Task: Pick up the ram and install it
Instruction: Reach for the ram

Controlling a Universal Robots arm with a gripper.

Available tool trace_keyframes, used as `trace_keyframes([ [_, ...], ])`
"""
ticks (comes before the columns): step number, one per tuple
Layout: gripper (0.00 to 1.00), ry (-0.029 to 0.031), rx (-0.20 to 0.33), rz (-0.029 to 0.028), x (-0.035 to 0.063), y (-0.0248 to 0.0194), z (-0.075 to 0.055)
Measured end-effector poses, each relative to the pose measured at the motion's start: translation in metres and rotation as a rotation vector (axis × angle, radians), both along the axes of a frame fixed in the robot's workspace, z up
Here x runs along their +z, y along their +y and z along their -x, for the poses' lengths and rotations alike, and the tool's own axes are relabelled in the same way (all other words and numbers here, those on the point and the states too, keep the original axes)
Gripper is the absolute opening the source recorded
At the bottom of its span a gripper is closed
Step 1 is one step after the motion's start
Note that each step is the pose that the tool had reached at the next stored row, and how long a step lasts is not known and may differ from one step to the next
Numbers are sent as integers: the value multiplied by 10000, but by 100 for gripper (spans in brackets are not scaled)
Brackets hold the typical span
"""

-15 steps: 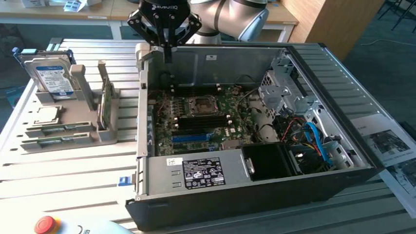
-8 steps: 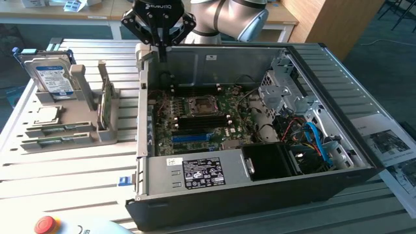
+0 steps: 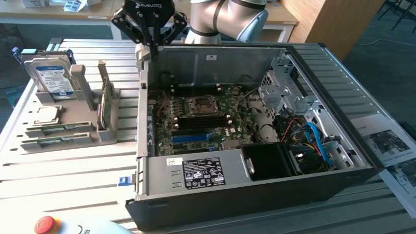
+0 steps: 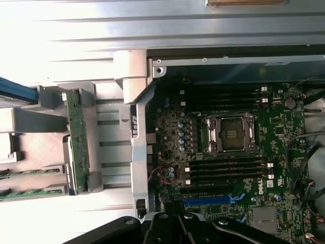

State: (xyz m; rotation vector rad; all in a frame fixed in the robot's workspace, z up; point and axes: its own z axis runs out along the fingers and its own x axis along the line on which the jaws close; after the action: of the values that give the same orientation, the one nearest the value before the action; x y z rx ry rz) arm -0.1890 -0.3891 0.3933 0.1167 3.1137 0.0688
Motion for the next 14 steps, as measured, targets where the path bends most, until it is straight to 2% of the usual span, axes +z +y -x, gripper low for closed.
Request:
trace_keyframes([
  [14, 10, 0, 0, 0, 0, 36, 293],
])
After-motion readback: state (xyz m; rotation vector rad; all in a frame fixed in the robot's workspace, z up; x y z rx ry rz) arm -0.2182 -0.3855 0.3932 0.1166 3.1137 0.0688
